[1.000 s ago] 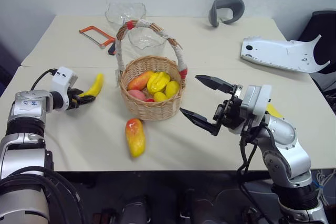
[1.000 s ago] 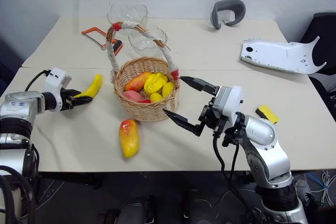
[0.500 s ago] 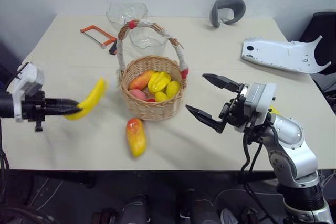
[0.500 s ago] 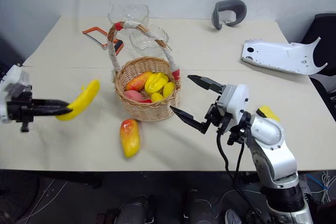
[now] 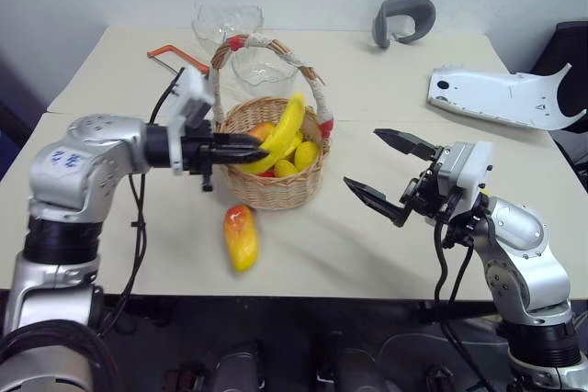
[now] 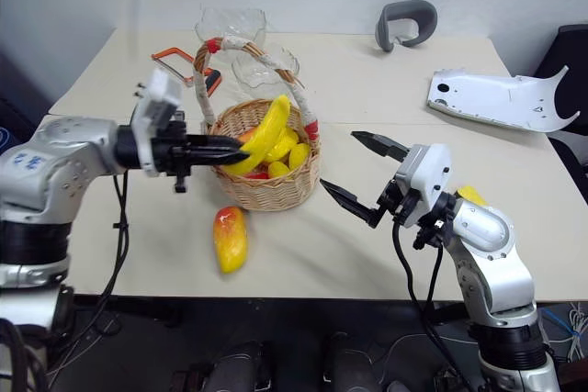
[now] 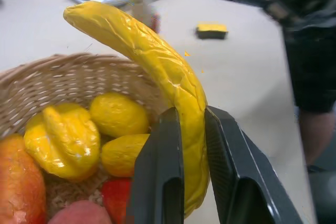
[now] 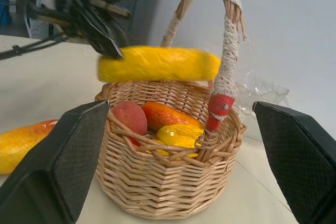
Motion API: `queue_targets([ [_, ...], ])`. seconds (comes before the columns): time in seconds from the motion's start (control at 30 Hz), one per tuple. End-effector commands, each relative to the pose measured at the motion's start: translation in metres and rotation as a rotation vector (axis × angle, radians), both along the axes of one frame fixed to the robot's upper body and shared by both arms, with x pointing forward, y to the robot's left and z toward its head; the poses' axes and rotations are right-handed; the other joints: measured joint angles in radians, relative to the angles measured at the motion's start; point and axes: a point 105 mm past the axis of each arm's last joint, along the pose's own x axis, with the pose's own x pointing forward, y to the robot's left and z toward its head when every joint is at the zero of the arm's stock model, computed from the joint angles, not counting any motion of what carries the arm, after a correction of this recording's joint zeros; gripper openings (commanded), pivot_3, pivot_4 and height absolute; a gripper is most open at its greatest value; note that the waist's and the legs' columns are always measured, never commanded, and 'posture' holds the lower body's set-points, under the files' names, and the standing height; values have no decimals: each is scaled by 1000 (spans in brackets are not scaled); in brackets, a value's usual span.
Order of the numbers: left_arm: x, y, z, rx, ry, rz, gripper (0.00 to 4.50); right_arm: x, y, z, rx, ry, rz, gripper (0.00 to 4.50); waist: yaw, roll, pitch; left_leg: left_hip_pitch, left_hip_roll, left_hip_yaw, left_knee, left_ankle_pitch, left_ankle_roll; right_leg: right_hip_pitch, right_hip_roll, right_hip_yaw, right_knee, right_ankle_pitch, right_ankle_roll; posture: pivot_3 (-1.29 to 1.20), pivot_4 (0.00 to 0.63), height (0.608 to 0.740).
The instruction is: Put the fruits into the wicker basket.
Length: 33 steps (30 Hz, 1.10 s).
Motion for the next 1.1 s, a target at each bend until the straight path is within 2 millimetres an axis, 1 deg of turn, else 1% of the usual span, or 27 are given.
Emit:
queue_targets([
  [0.03, 12, 12, 19, -35, -74, 107, 376, -11, 0, 12, 15, -51, -7, 4500, -3, 0, 0, 0, 0, 0, 0, 0, 0, 0, 0, 0, 0, 0, 0, 0, 150, 740],
  [0.1, 7, 17, 16, -34, -52, 108, 376, -13, -2, 10, 20, -43, -24, 4500, -4, 0, 0, 0, 0, 0, -1, 0, 0, 0, 0, 0, 0, 0, 0, 0, 150, 740],
  [0.17, 5, 23, 11, -19, -39, 120, 1054, -14, -5, 8, 24, -37, -37, 4500, -5, 0, 0, 0, 0, 0, -1, 0, 0, 0, 0, 0, 0, 0, 0, 0, 150, 740],
  [0.23, 4, 25, 10, -11, -51, 134, 1570, -14, -6, 6, 26, -33, -40, 4500, -3, 0, 0, 0, 0, 0, 0, 0, 0, 0, 0, 0, 0, 0, 0, 0, 150, 740],
  [0.27, 5, 27, 11, -6, -82, 142, 1876, -14, -7, 5, 27, -31, -40, 4500, 1, 0, 0, 0, 0, 0, 0, 0, -1, 0, 0, 0, 0, 0, 0, 0, 150, 740],
  [0.33, 0, 29, 15, 4, -152, 111, 2420, -15, -6, 3, 25, -24, -21, 4500, 3, 0, 0, 0, 0, 0, 0, 0, 0, 0, 0, 0, 0, 0, 0, 0, 150, 740],
  [0.37, -3, 33, 18, 2, -177, 108, 2420, -16, -5, 1, 21, -16, -5, 4500, 4, 0, 0, 0, 0, 0, 0, 0, 0, 0, 0, 0, 0, 0, 0, 0, 150, 740],
  [0.43, -14, 42, 22, 16, -243, 57, 2420, -19, -4, -4, -3, 1, 25, 4500, 1, 0, 0, 0, 0, 0, 0, 0, 0, 0, 0, 0, -1, 0, 0, 0, 150, 740],
  [0.53, -35, 66, 25, 69, -359, -18, 2420, -20, -8, -10, -45, 8, 44, 4500, -5, 0, 0, 1, 1, 1, -1, 0, -1, 0, 0, 0, -1, -1, 0, 0, 150, 740],
  [0.57, -45, 76, 22, 107, -371, -61, 2420, -20, -9, -11, -53, 7, 47, 4500, -9, 0, 0, 1, 1, 1, -1, 0, -1, 0, 0, 0, -1, -1, 0, 0, 150, 740],
  [0.6, -53, 87, 16, 163, -371, -92, 2420, -20, -11, -11, -63, 6, 52, 4500, -11, 0, 0, 1, 1, 1, -1, 0, -1, 0, 0, 0, -1, -1, -1, 0, 150, 740],
  [0.67, -65, 115, 2, 278, -310, -102, 2420, -20, -15, -12, -90, 4, 66, 4500, -16, 0, 0, 1, 1, 1, -1, 0, -1, 0, 0, 0, -1, -1, -1, 0, 150, 740],
  [0.7, -71, 133, -8, 334, -251, -90, 2420, -20, -16, -13, -100, 8, 75, 4500, -18, 0, 0, 1, 1, 1, -1, 0, -1, 1, 0, 0, -1, -1, -1, 0, 150, 740],
  [0.73, -77, 146, -17, 368, -194, -76, 2420, -20, -16, -14, -108, 10, 85, 4500, -22, 1, 0, 1, 1, 1, -1, 0, -1, 1, 0, 0, -1, -1, -1, 0, 150, 740],
  [0.8, -85, 161, -30, 383, -120, -54, 2763, -21, -17, -15, -119, 16, 98, 4500, -21, 1, 1, 2, 1, 1, -2, -1, 0, 0, 0, 0, -1, -2, -2, 0, 150, 740],
  [0.83, -90, 165, -40, 380, -88, -56, 2960, -22, -17, -16, -130, 18, 106, 4500, -20, 1, 1, 2, 1, 0, -3, -3, 5, 0, -1, -1, -1, -2, -2, 0, 150, 740],
  [0.9, -99, 171, -60, 418, -67, -63, 3521, -23, -18, -19, -146, 23, 115, 4500, -18, 1, 1, 2, 1, 0, -2, -4, 5, 0, -1, -1, -2, -2, -2, 0, 150, 740],
  [0.93, -103, 171, -67, 408, -34, -60, 3812, -24, -18, -20, -159, 23, 121, 4500, -17, 1, 1, 1, 1, 0, -2, -5, 6, 0, -2, -1, -2, -2, -2, 0, 150, 740],
  [1.0, -108, 164, -75, 384, -18, -74, 4400, -25, -18, -23, -175, 28, 128, 4500, -14, 1, 1, 1, 1, -1, -2, -5, 6, 1, -3, -1, -2, -2, -2, 0, 150, 740],
  [1.07, -110, 150, -77, 359, -5, -89, 4457, -26, -18, -25, -180, 34, 130, 4500, -11, 1, 1, 0, 1, -1, -2, -5, 7, 1, -3, -1, -3, -1, -2, 0, 150, 740],
  [1.1, -111, 140, -75, 307, 39, -84, 4457, -26, -19, -25, -183, 36, 129, 4500, -9, 1, 1, 0, 1, -2, -2, -6, 7, 1, -3, -1, -3, -1, -2, 0, 150, 740],
])
